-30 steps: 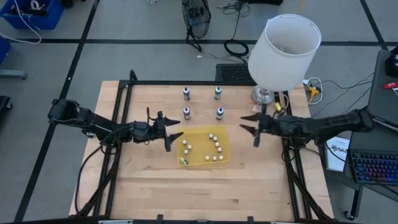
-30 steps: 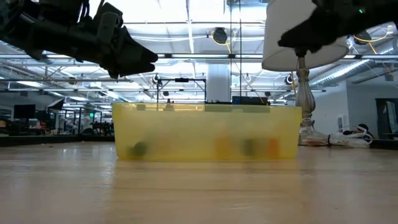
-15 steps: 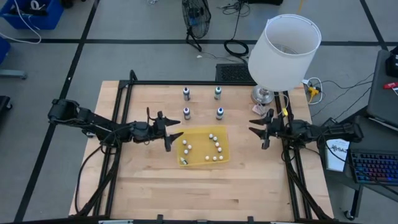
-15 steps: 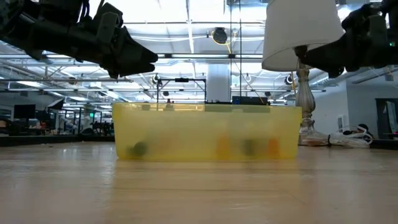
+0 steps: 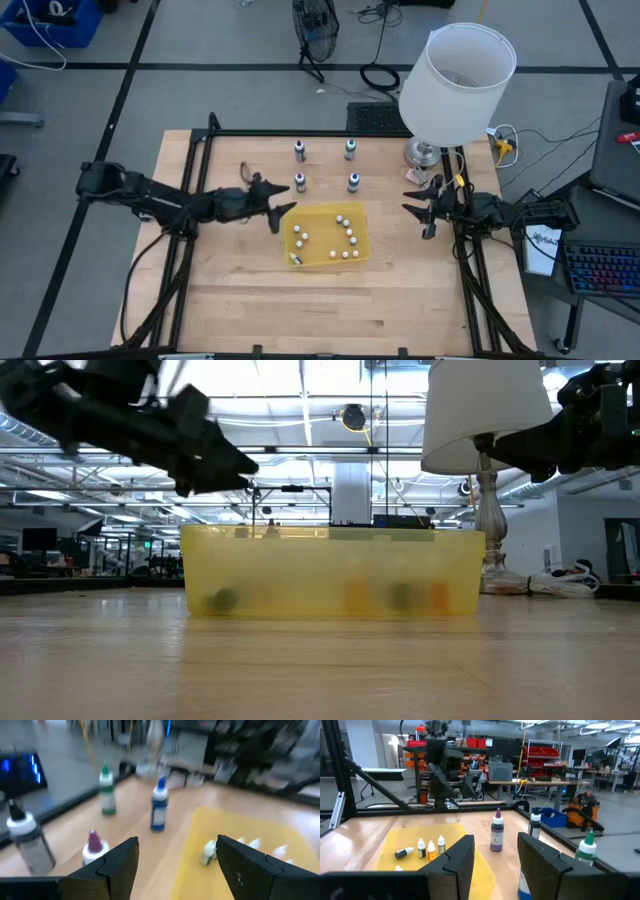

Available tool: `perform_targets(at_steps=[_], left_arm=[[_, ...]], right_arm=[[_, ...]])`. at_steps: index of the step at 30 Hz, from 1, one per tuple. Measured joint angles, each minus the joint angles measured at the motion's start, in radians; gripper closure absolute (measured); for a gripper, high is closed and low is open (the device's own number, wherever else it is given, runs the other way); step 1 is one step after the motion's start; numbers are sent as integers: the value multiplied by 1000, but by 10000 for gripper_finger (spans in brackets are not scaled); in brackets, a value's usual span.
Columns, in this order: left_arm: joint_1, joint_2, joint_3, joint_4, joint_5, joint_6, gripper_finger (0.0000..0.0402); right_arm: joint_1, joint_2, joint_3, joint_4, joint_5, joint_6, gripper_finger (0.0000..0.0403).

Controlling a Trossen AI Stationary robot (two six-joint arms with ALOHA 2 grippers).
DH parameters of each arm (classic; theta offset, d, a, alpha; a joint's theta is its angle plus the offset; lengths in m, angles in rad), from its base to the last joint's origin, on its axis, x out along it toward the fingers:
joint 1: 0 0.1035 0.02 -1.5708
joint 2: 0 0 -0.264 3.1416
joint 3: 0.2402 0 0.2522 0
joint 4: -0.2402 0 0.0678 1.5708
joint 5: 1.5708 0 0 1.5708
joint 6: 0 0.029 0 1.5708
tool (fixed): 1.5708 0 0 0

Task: Pick & Place food coloring
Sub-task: Put the big black food coloring bottle into the yellow container

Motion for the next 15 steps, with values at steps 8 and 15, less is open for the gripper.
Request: perform_targets(at_steps=[8,15], left_arm=[[247,44,477,-878,52,63,135],[463,97,888,-1219,172,66,135]], right_arm=[[0,3,-1,-6,-1,199,261],[0,3,-2,-5,-1,201,261]])
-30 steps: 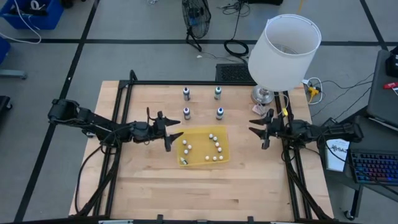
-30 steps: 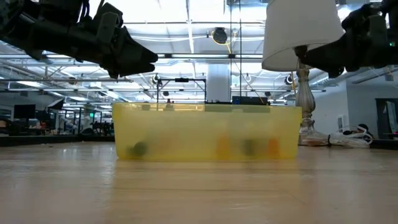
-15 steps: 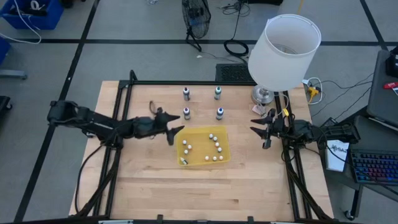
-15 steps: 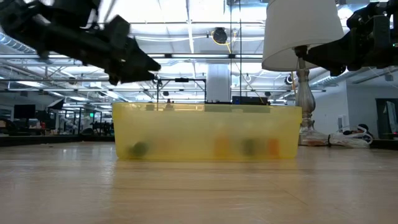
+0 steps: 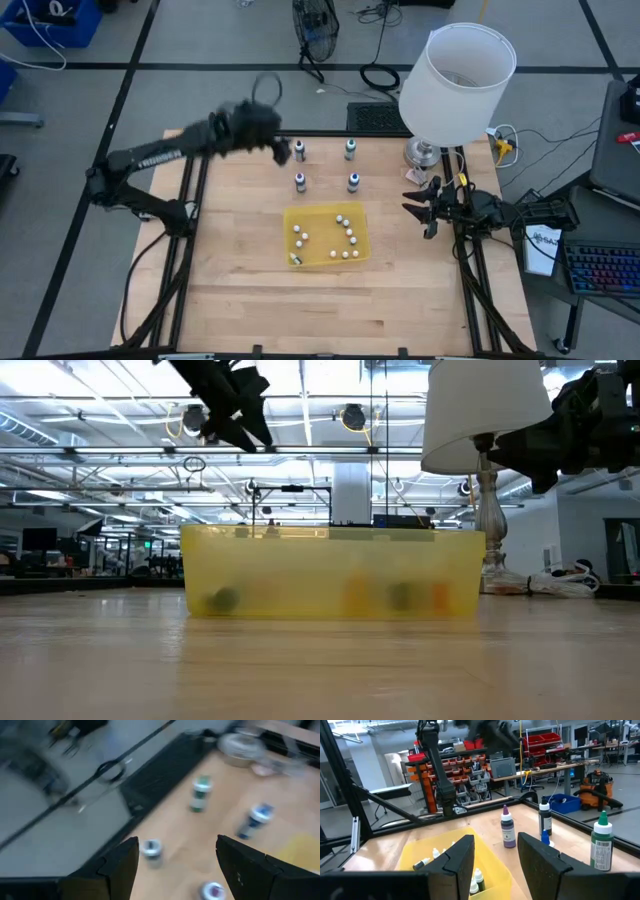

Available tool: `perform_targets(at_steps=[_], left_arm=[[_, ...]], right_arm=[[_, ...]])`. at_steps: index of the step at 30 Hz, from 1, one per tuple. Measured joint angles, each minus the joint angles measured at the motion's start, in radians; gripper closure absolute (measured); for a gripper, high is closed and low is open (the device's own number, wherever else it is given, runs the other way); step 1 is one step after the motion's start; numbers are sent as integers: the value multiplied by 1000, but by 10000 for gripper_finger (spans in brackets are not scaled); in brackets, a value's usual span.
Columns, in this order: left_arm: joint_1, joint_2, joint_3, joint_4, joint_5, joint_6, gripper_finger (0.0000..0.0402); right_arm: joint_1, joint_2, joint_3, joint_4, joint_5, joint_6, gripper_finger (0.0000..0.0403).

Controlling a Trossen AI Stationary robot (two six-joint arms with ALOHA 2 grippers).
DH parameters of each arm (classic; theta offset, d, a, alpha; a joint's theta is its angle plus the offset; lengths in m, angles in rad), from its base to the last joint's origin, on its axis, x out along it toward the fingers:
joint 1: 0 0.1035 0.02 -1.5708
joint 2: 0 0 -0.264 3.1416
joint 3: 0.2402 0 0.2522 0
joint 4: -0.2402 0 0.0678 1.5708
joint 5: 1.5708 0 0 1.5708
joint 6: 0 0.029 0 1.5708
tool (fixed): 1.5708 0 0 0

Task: Pick & Place food coloring
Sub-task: Put the big black food coloring bottle into the yellow container

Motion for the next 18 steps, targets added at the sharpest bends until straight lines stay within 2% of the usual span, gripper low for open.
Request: perform_targets(at_steps=[2,6,12,18], left_arm=[[62,48,101,-127,5,-44,135],[163,188,262,-349,102,-106,135],[222,416,430,-395,189,-100,135],[218,565,465,-398,206,-66,135]], right_arm=[[0,0,-1,0,0,0,261],[0,0,-1,0,0,0,261],[0,0,-1,1,0,0,261],[0,0,-1,1,0,0,261]])
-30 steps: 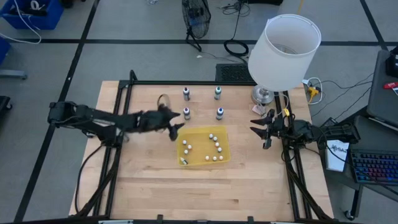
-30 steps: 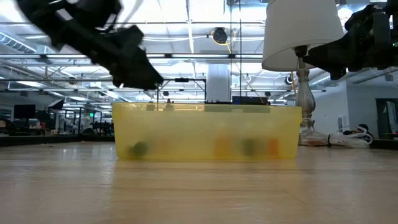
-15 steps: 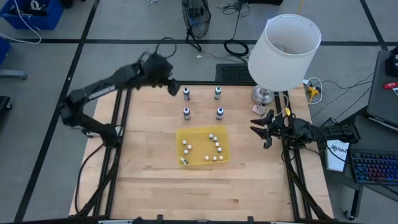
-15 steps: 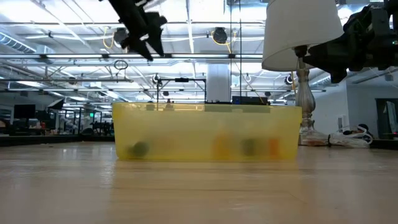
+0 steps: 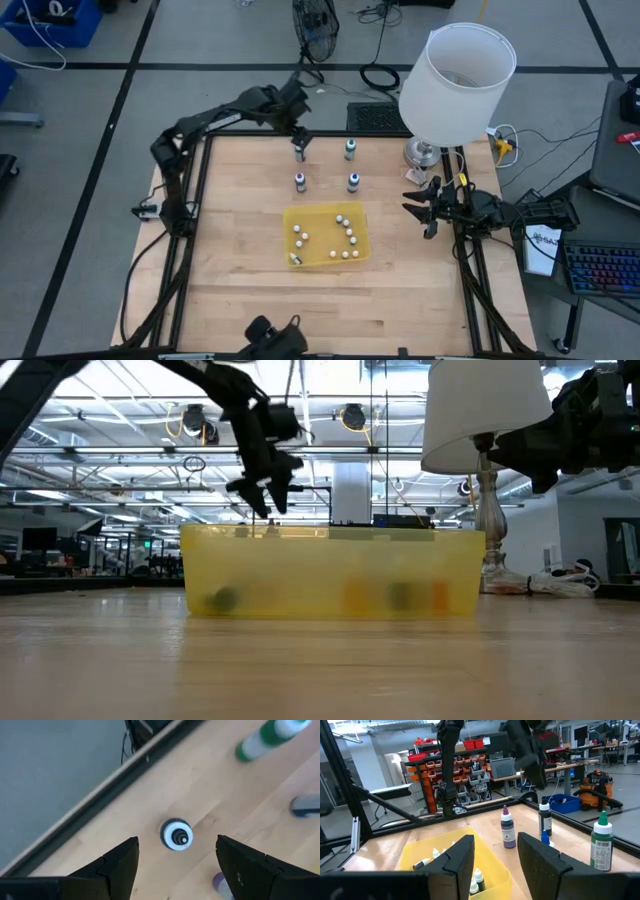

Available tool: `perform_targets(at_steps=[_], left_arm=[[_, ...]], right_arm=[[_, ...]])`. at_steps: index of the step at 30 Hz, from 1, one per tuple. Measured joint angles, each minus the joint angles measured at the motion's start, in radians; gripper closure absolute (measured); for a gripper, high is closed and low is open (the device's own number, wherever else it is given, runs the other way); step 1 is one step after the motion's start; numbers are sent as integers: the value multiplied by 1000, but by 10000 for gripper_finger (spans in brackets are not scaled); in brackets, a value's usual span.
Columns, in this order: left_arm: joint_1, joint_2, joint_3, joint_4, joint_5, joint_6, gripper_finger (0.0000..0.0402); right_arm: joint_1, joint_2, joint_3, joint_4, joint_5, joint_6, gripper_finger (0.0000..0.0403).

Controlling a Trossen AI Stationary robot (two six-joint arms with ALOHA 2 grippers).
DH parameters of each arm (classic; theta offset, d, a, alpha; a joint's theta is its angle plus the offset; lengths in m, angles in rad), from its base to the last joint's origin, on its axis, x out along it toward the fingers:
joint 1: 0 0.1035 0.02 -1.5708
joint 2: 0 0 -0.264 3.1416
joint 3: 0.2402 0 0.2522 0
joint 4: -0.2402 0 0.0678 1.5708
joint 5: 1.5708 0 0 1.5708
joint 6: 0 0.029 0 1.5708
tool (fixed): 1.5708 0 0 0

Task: Pick & Place food coloring
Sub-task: Put the big black food coloring bottle into the yellow container

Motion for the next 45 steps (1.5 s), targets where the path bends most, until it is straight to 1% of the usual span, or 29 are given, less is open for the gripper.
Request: perform_targets(at_steps=[6,13,21,25,31,34,38,42,45], left_arm=[[-13,91,-7,2,9,14,135],[-28,161,-7,24,24,14,135],[-34,188,-9,35,17,37,139],[-34,188,-9,38,14,53,167],[-33,198,-9,46,-32,57,252],[-31,202,-8,55,-27,76,255],[-37,171,-9,25,-30,143,255],[-79,45,-7,-43,-30,161,255],[-152,-61,-7,-109,-42,163,255]], right_arm=[[0,0,0,0,0,0,261],[0,0,0,0,0,0,261],[0,0,0,0,0,0,261],[0,0,0,0,0,0,261],[0,0,0,0,0,0,261],[0,0,0,0,0,0,261],[0,0,0,0,0,0,261],[0,0,0,0,0,0,261],[0,0,0,0,0,0,261]])
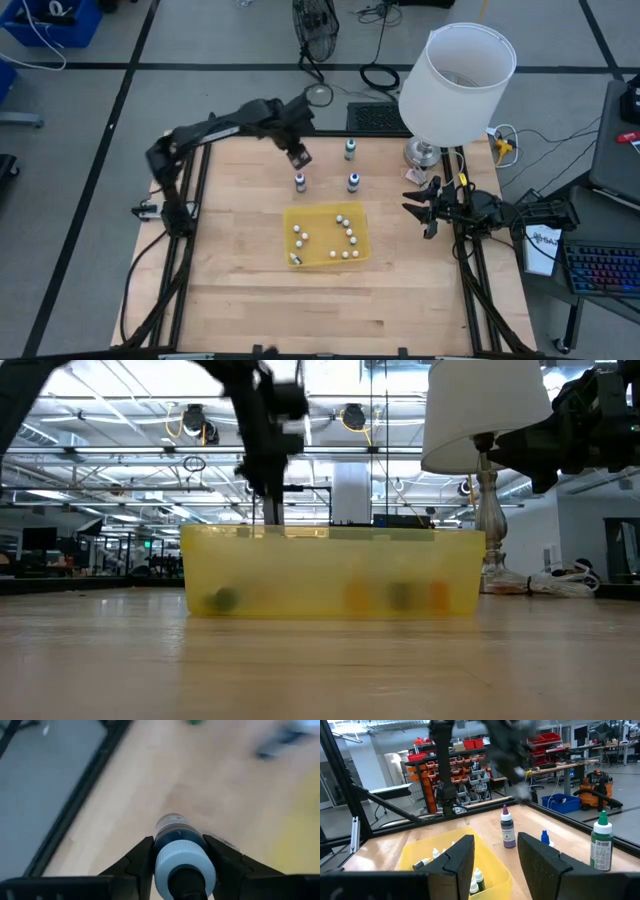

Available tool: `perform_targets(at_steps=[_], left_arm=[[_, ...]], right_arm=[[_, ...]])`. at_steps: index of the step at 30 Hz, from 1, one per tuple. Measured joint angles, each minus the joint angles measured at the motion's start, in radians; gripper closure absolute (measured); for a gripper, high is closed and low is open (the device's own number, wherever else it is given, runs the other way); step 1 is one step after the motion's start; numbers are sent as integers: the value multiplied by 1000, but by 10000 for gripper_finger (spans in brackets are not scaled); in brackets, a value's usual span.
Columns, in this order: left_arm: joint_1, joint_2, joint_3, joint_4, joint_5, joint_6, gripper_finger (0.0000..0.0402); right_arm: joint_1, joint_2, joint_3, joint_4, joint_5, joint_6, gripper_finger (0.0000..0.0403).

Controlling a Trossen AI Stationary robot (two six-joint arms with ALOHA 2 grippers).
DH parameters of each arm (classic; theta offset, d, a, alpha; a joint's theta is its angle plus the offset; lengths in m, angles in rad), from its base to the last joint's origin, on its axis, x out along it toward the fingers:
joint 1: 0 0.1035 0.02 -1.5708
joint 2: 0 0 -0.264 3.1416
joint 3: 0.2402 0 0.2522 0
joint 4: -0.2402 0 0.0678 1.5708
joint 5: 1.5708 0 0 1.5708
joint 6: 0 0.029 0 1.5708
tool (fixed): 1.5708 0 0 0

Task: Pick & Place food coloring
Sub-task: Put the big black food coloring bottle into the yellow container

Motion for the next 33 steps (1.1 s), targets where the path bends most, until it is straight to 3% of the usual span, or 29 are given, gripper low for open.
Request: perform_targets(at_steps=[7,11,16,22,28,33], left_arm=[[-297,-213,1,-70,-100,-64,255],[-462,-218,0,-107,-148,-115,255],[-590,-143,-1,-100,-219,-150,255],[-632,-13,0,-97,-248,-165,255],[-601,117,-1,-94,-259,-147,256],[-559,173,-2,-56,-202,-124,256]], right_arm=[[0,0,0,-1,0,0,261],[0,0,0,-3,0,0,261],[0,0,0,-3,0,0,261],[0,0,0,-3,0,0,261],[0,0,0,-3,0,0,261],[0,0,0,-3,0,0,261]])
